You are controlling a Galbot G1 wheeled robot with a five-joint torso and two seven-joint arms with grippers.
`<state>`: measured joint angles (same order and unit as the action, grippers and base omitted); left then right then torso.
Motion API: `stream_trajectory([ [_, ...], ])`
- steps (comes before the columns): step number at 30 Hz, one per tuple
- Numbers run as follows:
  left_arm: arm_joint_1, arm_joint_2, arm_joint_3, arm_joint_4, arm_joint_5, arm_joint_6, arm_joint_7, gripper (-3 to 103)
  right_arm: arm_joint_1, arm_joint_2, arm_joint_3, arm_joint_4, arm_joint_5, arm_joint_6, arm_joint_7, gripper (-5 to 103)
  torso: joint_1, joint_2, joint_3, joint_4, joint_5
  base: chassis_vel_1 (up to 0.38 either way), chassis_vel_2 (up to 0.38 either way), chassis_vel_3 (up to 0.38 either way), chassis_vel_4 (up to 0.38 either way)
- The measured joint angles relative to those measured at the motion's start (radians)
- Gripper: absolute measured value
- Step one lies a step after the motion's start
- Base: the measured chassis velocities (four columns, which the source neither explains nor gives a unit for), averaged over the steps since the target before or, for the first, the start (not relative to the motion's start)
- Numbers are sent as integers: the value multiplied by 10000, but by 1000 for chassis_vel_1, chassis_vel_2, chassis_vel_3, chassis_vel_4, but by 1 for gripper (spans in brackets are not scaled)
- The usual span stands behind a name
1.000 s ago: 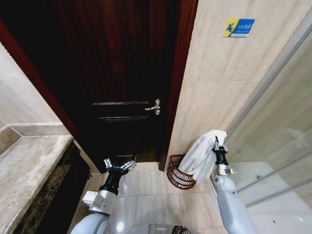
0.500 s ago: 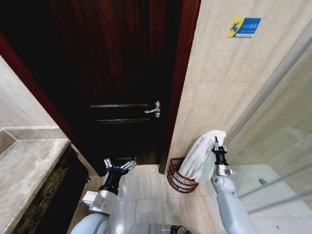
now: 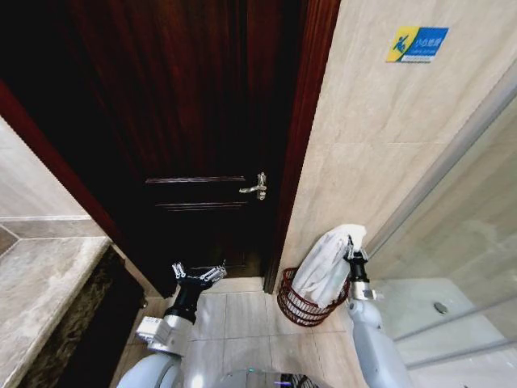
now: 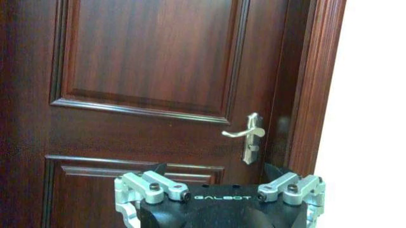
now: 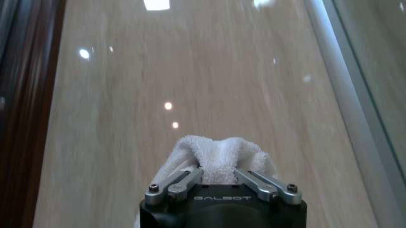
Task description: Discard the used towel into the hamper.
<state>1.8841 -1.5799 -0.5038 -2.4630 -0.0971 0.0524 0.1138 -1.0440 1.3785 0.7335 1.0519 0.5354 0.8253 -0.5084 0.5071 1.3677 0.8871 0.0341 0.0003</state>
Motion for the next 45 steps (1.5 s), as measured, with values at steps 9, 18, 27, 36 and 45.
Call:
stream_trajectory([
  [9, 0, 0, 0, 0, 0, 0, 0, 100, 204, 83, -92, -1104, -6, 3, -123, 8, 5, 0, 0, 0, -4, 0, 0, 0, 0],
  [18, 1, 0, 0, 0, 0, 0, 0, 100, 262, 312, 72, -1760, -644, -4, 215, 8, 5, 0, 0, 2, -3, 0, 0, 0, 0],
  [27, 1, 0, 0, 0, 0, 0, 0, 100, 144, 413, 184, -1781, -1004, -12, 382, 8, 2, 1, 0, 0, -4, -4, 3, 8, -3],
  [36, 0, -1, 0, 0, 0, 0, 0, 100, 72, 426, 206, -2687, -1524, -20, 1011, 8, 17, -3, 5, 3, 1, -97, 94, 89, -102],
  [45, 0, 0, 0, 0, 0, 0, 0, 100, 162, 352, 516, -3939, -2458, -23, 1099, 8, -1, 0, -1, -2, -2, -12, 13, 6, 1],
])
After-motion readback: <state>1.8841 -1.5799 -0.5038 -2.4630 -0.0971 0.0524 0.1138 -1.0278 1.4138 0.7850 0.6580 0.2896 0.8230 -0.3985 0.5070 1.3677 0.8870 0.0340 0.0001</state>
